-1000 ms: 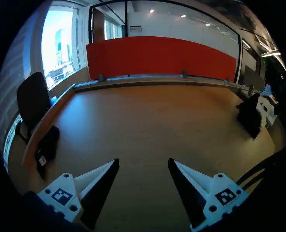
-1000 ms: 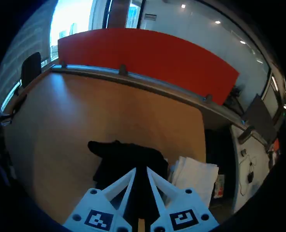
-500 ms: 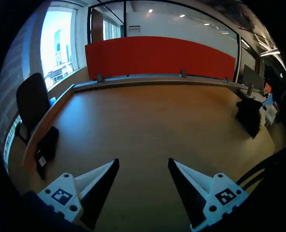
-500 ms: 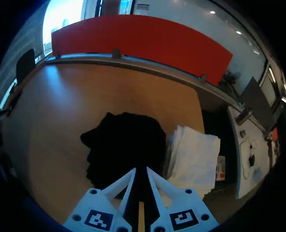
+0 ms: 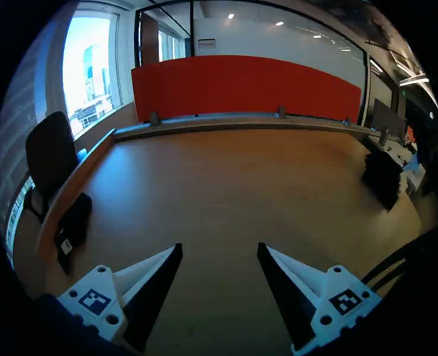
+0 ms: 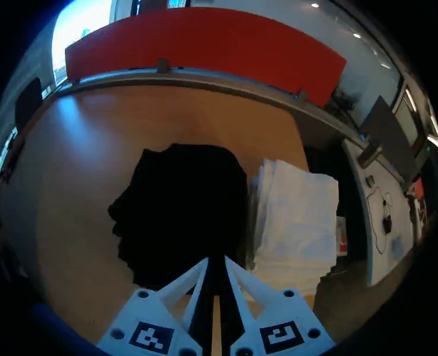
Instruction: Fold towel
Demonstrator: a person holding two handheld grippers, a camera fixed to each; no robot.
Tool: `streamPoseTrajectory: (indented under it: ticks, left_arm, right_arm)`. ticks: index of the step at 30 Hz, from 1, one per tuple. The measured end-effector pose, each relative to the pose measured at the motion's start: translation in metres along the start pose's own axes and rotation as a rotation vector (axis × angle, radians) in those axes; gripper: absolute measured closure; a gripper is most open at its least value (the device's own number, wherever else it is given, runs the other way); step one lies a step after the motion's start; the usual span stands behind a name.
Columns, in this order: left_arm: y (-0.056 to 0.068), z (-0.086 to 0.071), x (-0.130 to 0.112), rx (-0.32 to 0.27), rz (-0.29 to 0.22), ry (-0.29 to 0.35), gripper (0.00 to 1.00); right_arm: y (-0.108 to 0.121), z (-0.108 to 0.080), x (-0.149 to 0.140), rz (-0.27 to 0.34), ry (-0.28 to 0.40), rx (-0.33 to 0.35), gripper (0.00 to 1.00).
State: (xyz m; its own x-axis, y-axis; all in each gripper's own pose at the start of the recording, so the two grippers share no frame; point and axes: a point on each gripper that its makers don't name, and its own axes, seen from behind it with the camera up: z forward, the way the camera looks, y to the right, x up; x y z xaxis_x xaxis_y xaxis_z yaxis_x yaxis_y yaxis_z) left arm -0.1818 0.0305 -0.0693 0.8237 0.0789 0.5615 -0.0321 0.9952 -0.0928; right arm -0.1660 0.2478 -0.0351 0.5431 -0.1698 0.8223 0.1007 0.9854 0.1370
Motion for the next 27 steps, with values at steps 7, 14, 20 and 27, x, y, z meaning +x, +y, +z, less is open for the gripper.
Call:
streamPoseTrajectory:
  ticks: [7,14,20,27]
  left_arm:
    - [-0.002,0.0,-0.002,0.006,0.001,-0.004,0.07]
    - [-0.003,-0.001,-0.003,0.01,0.002,-0.007,0.06]
    - [-0.003,0.0,-0.002,0.011,0.0,-0.007,0.06]
    - [-0.002,0.001,-0.004,0.01,0.003,-0.011,0.06]
  right_arm:
    - [0.005,0.009,-0.017,0.027,-0.041,-0.009,0.95]
    - [0.006,0.019,-0.024,0.048,-0.062,-0.023,0.95]
    - [0.01,0.024,-0.027,0.061,-0.08,-0.043,0.95]
    - [0.012,0.029,-0.03,0.074,-0.097,-0.056,0.95]
